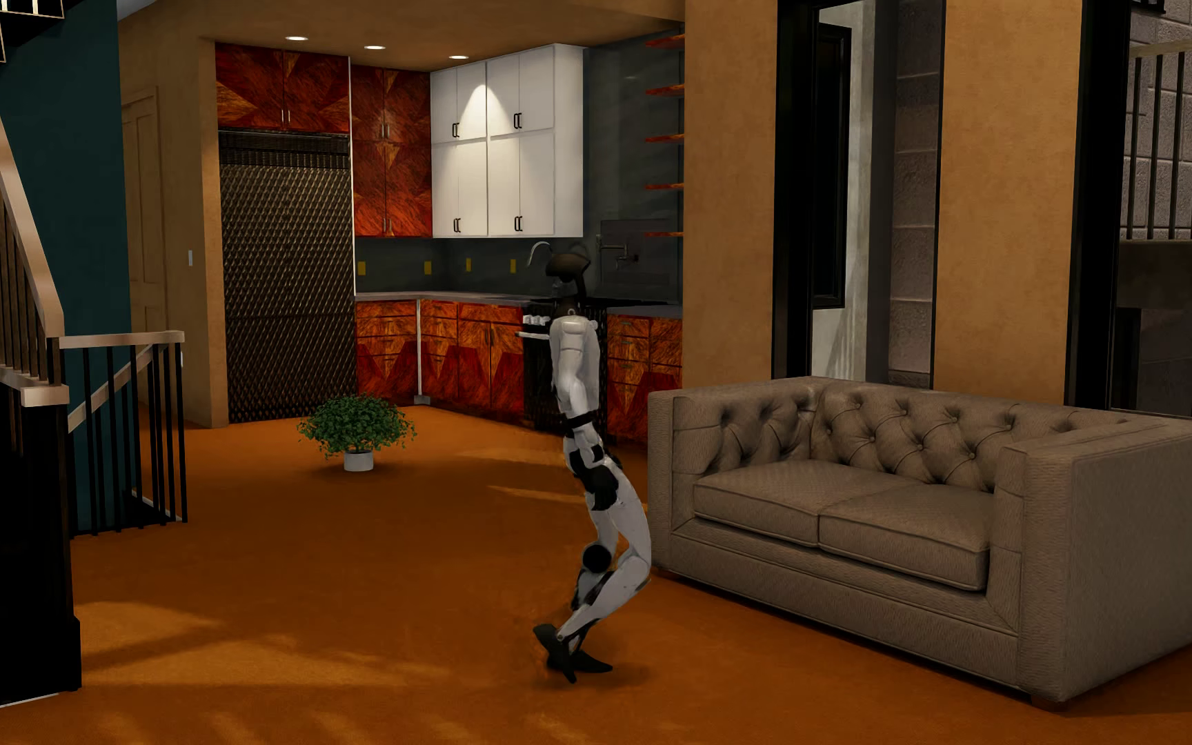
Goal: Walk to the sofa
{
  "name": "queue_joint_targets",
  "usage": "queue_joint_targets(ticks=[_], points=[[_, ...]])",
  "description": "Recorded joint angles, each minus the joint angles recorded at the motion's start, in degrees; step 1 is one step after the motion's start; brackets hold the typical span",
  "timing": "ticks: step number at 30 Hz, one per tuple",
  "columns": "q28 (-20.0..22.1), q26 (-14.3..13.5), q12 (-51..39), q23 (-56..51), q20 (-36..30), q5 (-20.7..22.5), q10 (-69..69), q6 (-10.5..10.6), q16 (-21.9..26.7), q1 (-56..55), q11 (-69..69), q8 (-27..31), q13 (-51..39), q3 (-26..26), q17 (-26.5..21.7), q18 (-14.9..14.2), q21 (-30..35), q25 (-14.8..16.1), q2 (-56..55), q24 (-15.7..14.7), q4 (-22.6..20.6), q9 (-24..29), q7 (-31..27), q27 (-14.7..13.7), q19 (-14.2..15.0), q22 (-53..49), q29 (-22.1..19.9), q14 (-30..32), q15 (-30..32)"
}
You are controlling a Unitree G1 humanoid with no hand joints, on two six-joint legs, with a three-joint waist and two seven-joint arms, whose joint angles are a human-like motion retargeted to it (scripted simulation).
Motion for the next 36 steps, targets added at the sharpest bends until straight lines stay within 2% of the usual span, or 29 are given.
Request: queue_joint_targets(ticks=[2, 4, 6, 8, 11, 13, 15, 17, 19, 20, 22, 24, 26, 29, 32, 36], points=[[0.00, 0.00, -3.11, 3.50, 3.83, 1.30, -0.29, 1.54, -0.04, 2.96, -13.57, 0.00, 3.39, -6.13, -0.82, 0.00, -0.92, 0.00, -3.34, 0.00, 1.61, 0.29, 0.00, 0.00, 0.00, -1.75, 0.00, -1.49, -0.70], [0.00, 0.00, -5.04, 3.41, 7.20, 1.11, -0.26, 1.81, 0.32, 5.18, -29.14, 0.00, 6.44, -10.55, -1.62, 0.00, -0.85, 0.00, -4.31, 0.00, 3.06, 0.34, 0.00, 0.00, 0.00, -4.84, 0.00, -3.07, 2.95], [0.00, 0.00, -5.50, 2.97, 8.56, 0.39, -0.99, 0.78, 1.44, 8.28, -42.08, 0.00, 8.92, -11.89, -1.35, 0.00, -1.72, 0.00, -3.72, 0.00, 3.99, 0.17, 0.00, 0.00, 0.00, -9.11, 0.00, -5.36, 9.03], [0.00, 0.00, -4.54, 2.91, 9.43, 0.43, -1.53, 0.02, 2.10, 11.51, -49.24, 0.00, 9.92, -11.53, -0.86, 0.00, -2.36, 0.00, -2.48, 0.00, 5.03, 0.16, 0.00, 0.00, 0.00, -12.69, 0.00, -7.38, 11.70], [0.00, 0.00, -1.33, 2.11, 8.86, 1.37, -1.13, -0.15, 1.34, 14.13, -49.05, 0.00, 8.51, -10.77, -1.07, 0.00, -2.54, 0.00, -2.63, 0.00, 6.97, -1.08, 0.00, 0.00, 0.00, -11.95, 0.00, -9.37, 7.88], [0.00, 0.00, 0.78, 1.82, 5.19, 2.27, -0.50, 0.58, 0.36, 15.02, -47.13, 0.00, 6.45, -10.23, -1.34, 0.00, -3.60, 0.00, -2.96, 0.00, 9.17, -2.56, 0.00, 0.00, 0.00, -4.88, 0.00, -8.68, 12.31], [0.00, 0.00, 1.64, 1.96, -0.76, 4.08, 1.21, 2.70, -1.79, 16.04, -43.82, 0.00, 3.01, -8.54, -1.94, 0.00, -3.95, 0.00, -2.33, 0.00, 11.85, -3.06, 0.00, 0.00, 0.00, 8.08, 0.00, -5.29, 11.17], [0.00, 0.00, 3.18, 0.30, -9.79, 5.70, 6.95, 4.64, -3.50, 14.15, -42.74, 0.00, -1.08, -7.66, -2.83, 0.00, -5.30, 0.00, 1.00, 0.00, 14.51, -2.73, 0.00, 0.00, 0.00, 17.49, 0.00, -0.02, 7.48], [0.00, 0.00, 5.96, -4.03, -17.78, 6.59, 18.72, 6.30, -3.19, 7.23, -42.90, 0.00, -4.07, -7.37, -3.92, 0.00, -9.80, 0.00, 4.91, 0.00, 17.06, -1.69, 0.00, 0.00, 0.00, 15.24, 0.00, 5.02, 3.86], [0.00, 0.00, 6.92, -6.42, -19.17, 7.00, 26.33, 7.14, -2.94, 2.65, -42.88, 0.00, -5.16, -6.66, -4.59, 0.00, -12.25, 0.00, 6.63, 0.00, 17.64, -0.82, 0.00, 0.00, 0.00, 12.49, 0.00, 7.76, 2.07], [0.00, 0.00, 7.63, -9.16, -15.31, 8.26, 40.30, 8.35, -3.56, -6.42, -43.63, 0.00, -7.33, -2.89, -5.81, 0.00, -16.43, 0.00, 9.22, 0.00, 17.32, 0.49, 0.00, 0.00, 0.00, 9.14, 0.00, 12.23, -0.98], [0.00, 0.00, 7.02, -8.33, -7.89, 8.56, 47.36, 8.62, -5.07, -12.85, -44.70, 0.00, -10.29, 1.77, -6.42, 0.00, -19.28, 0.00, 11.98, 0.00, 15.49, 1.87, 0.00, 0.00, 0.00, 6.79, 0.00, 9.28, -2.46], [0.00, 0.00, 5.68, -7.44, -4.95, 8.18, 43.53, 8.40, -5.69, -15.98, -44.97, 0.00, -13.36, 5.86, -6.85, 0.00, -18.26, 0.00, 13.71, 0.00, 14.39, 3.12, 0.00, 0.00, 0.00, 2.99, 0.00, 5.31, -2.92], [0.00, 0.00, 2.17, -10.11, -7.41, 7.35, 26.11, 7.16, -4.42, -15.33, -42.57, 0.00, -16.80, 9.38, -6.86, 0.00, -12.11, 0.00, 12.64, 0.00, 13.12, 5.05, 0.00, 0.00, 0.00, -0.74, 0.00, 5.38, -5.73], [0.00, 0.00, -0.75, -14.73, -8.50, 6.61, 13.58, 5.52, -3.04, -12.03, -40.94, 0.00, -17.69, 8.88, -4.82, 0.00, -7.92, 0.00, 12.06, 0.00, 11.95, 6.18, 0.00, 0.00, 0.00, 2.45, 0.00, 5.47, -7.90], [0.00, 0.00, -1.00, -17.73, -4.67, 6.40, 6.79, 5.97, -3.90, -6.43, -44.81, 0.00, -10.78, 4.80, -1.84, 0.00, -7.26, 0.00, 16.83, 0.00, 11.74, 3.70, 0.00, 0.00, 0.00, 6.48, 0.00, 4.50, -7.99]])
